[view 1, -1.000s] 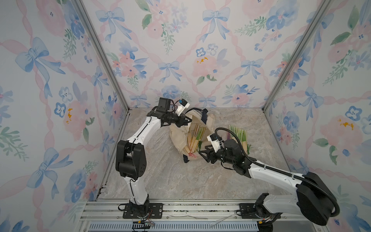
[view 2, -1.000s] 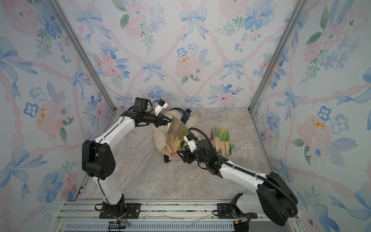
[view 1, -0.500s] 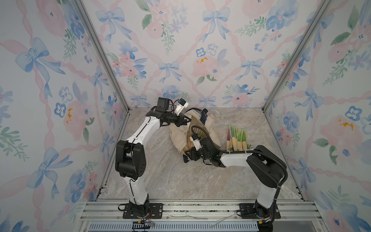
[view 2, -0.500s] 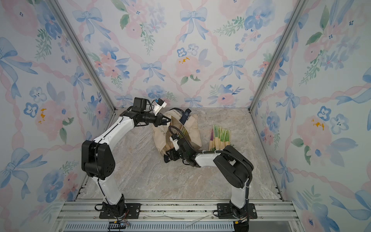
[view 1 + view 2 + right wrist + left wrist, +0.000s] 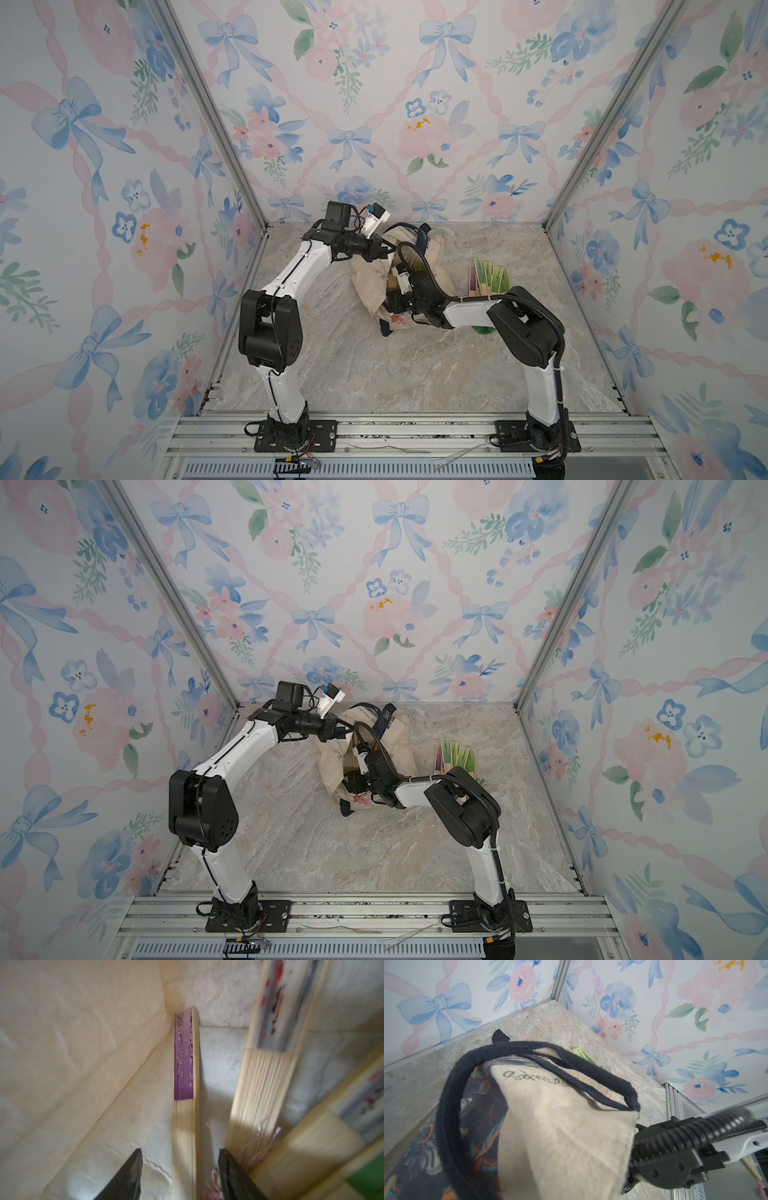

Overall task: Take out the folding fans from the tote bags
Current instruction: Pick up the folding fan from the canvas bag.

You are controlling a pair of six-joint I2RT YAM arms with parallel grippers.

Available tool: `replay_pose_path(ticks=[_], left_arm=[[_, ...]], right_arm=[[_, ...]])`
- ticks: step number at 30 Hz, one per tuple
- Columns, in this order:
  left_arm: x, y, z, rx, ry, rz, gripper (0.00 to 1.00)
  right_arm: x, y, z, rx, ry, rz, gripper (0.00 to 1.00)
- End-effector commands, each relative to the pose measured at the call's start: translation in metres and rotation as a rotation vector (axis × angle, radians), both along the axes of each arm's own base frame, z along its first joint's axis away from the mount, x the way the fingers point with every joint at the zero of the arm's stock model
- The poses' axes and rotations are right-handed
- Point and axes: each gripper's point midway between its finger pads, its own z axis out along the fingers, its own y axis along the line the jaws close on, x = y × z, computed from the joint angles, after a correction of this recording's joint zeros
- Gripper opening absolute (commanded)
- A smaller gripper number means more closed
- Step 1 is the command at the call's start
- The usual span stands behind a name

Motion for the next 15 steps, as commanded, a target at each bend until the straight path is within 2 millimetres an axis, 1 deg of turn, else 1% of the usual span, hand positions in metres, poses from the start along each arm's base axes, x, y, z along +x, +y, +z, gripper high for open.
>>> replay_pose_path(ticks=[1, 6, 10, 15], left_arm=[[-0.006, -0.005, 0.035, -0.049, -0.071, -0.030, 0.00], [-0.003, -0.007, 0.038, -0.058, -0.062, -0.026, 0.00], [-0.002, -0.010, 0.041, -0.064, -0.064, -0.030, 0.00], [-0.003, -0.013, 0.041, -0.067, -0.062, -0.040, 0.00]], right_arm=[[0.002, -0.002, -0.018, -0.001, 0.066, -0.011, 0.59], [-0.006, 0.002, -0.029, -0.067, 0.077, 0.028, 0.57], [-0.016, 0.008, -0.037, -0.151, 0.048, 0.065, 0.57], [-0.019, 0.010, -0.046, -0.224, 0.039, 0.078, 0.57]])
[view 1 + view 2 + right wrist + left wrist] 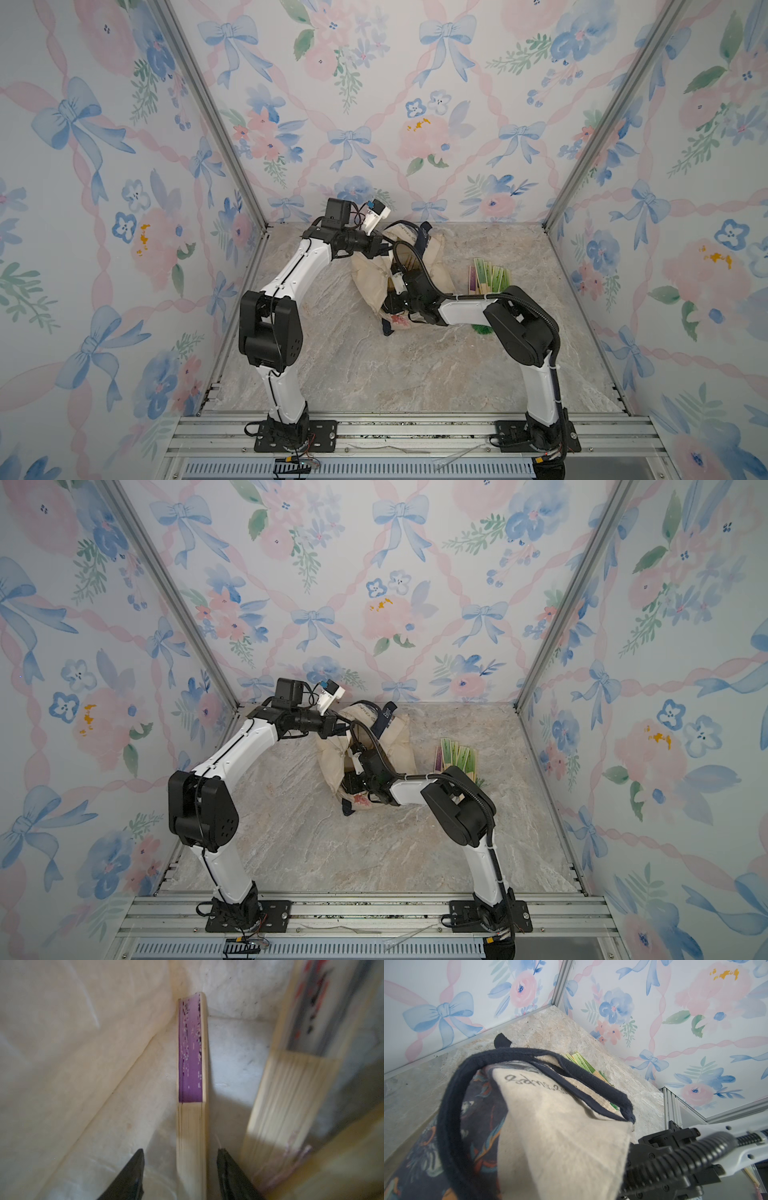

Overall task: Take out the folding fans from the tote bags
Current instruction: Pick up the folding fan from the canvas bag.

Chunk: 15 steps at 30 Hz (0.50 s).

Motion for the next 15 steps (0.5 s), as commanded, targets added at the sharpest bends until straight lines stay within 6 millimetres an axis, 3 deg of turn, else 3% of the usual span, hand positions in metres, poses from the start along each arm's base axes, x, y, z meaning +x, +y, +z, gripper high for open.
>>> replay_pose_path(ticks=[1, 15], left_arm=[[-0.006, -0.010, 0.029, -0.050, -0.061, -0.049, 0.00], [-0.006, -0.008, 0.018, -0.038, -0.036, -0.036, 0.00]], right_arm=[[-0.011, -0.008, -0.038, -0.131, 0.048, 0.014, 0.57], [-0.011, -0.017, -0.073, -0.251, 0.082, -0.020, 0.47]])
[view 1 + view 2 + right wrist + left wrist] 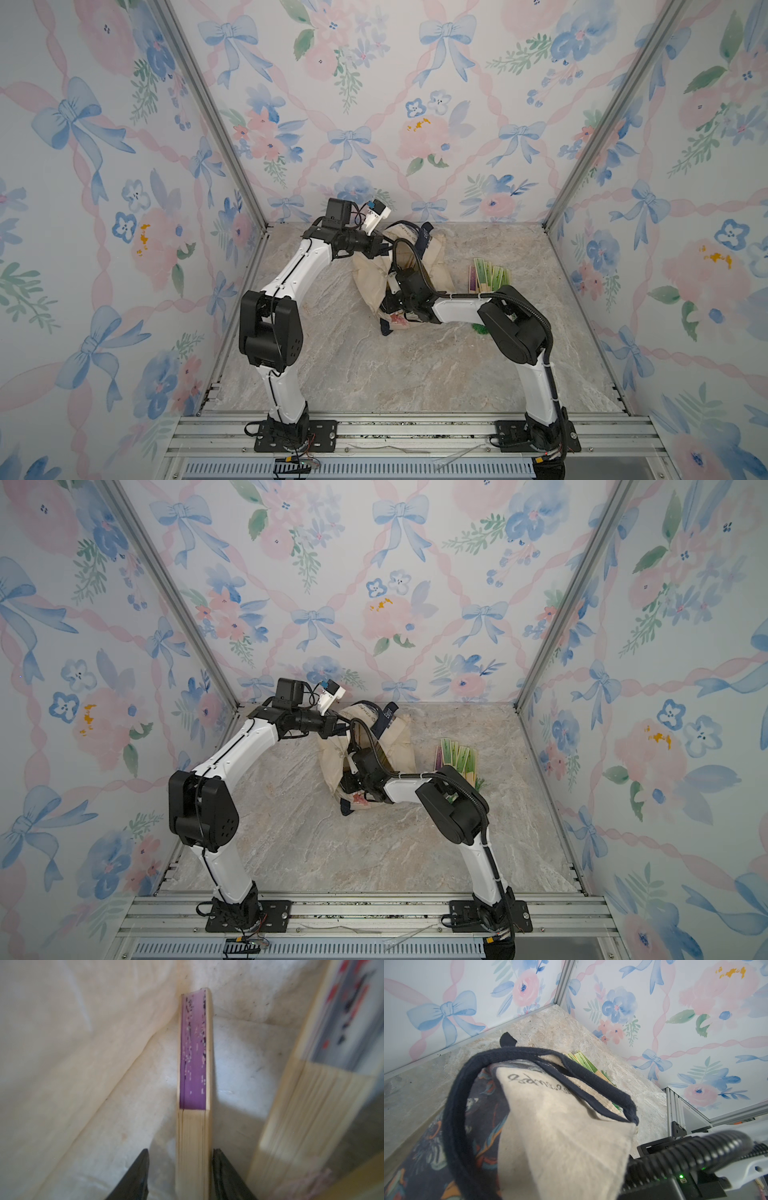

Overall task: Take out the folding fans from the tote bags
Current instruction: Pick up the folding fan from the canvas bag.

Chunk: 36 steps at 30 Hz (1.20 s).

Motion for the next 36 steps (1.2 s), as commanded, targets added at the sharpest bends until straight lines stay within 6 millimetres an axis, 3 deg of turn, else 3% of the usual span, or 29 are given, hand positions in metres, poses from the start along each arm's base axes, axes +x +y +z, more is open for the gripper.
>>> replay_pose_path(ticks=[1, 5, 11, 16, 24, 36], left_arm=[[-0.007, -0.008, 0.020, -0.049, -0.035, -0.047, 0.00], [-0.006, -0.007, 0.023, -0.051, -0.042, -0.044, 0.00], [-0.006, -0.003, 0.020, -0.047, -0.036, -0.035, 0.00], [-0.007, 0.000, 0.016, -0.043, -0.025, -0.027, 0.00], [-0.008, 0.004, 0.011, -0.037, -0.017, -0.021, 0.00], [-0.010, 0.010, 0.010, -0.036, -0.013, -0.010, 0.00]], right_arm=[[-0.024, -0.023, -0.065, -0.201, 0.103, -0.007, 0.47], [-0.028, -0.024, -0.071, -0.273, 0.076, 0.006, 0.45], [-0.030, -0.023, -0.067, -0.286, 0.047, 0.015, 0.19], [-0.031, -0.016, -0.045, -0.173, -0.008, 0.032, 0.09], [-0.036, -0.017, 0.010, 0.073, -0.127, 0.062, 0.05], [-0.039, -0.035, 0.031, 0.211, -0.133, 0.058, 0.00]])
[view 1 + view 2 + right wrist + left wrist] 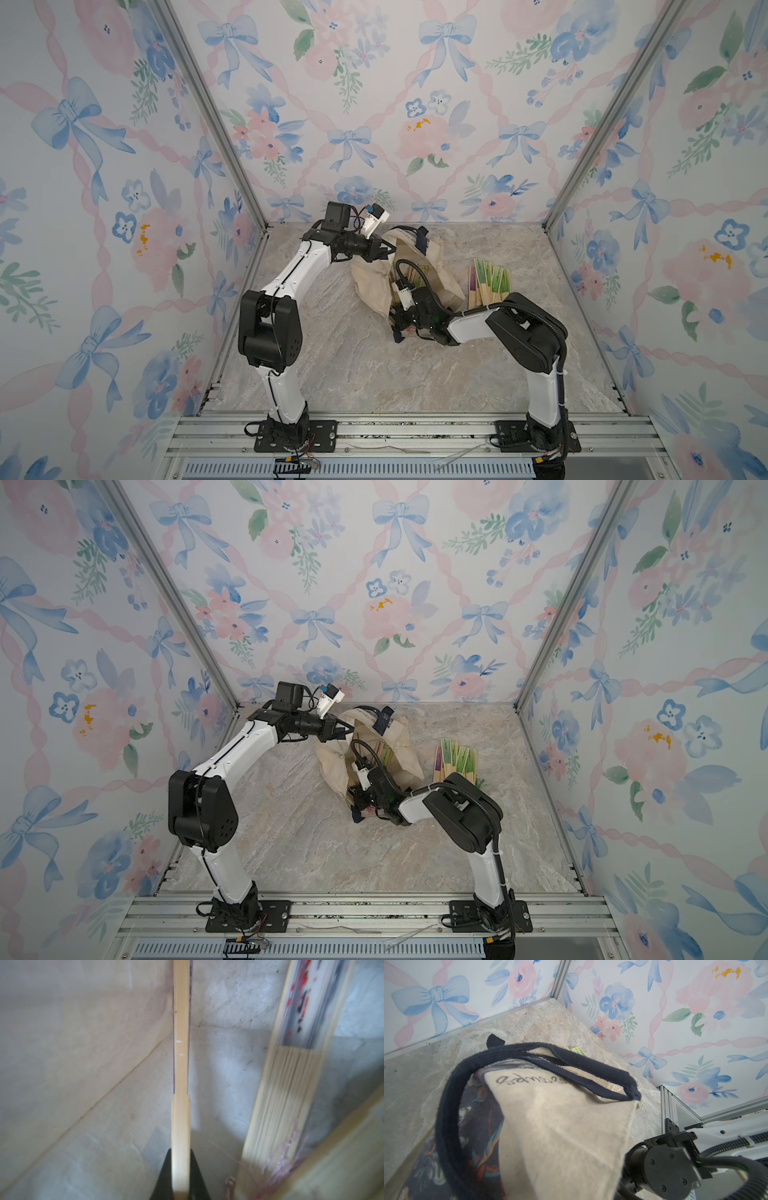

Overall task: Take out the folding fans from the tote bags
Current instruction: Pick up the folding fan from the canvas bag.

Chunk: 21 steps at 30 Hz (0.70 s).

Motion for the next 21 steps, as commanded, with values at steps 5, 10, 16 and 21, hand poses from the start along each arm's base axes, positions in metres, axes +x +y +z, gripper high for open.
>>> replay_pose_path(ticks=[5, 10, 16, 21], left_arm=[[-0.005, 0.005, 0.020, -0.026, -0.052, -0.004, 0.00], [-0.004, 0.006, 0.021, -0.027, -0.056, -0.002, 0.00], [0.000, 0.015, 0.023, -0.025, -0.060, 0.022, 0.00], [-0.001, 0.017, 0.025, -0.027, -0.064, 0.024, 0.00]], right_arm=[[0.004, -0.014, 0.042, 0.164, -0.053, -0.004, 0.00], [0.002, -0.024, 0.053, 0.167, -0.082, -0.014, 0.00], [-0.007, -0.037, 0.060, 0.129, -0.074, -0.019, 0.00], [-0.025, -0.058, 0.057, 0.055, -0.064, -0.034, 0.00]])
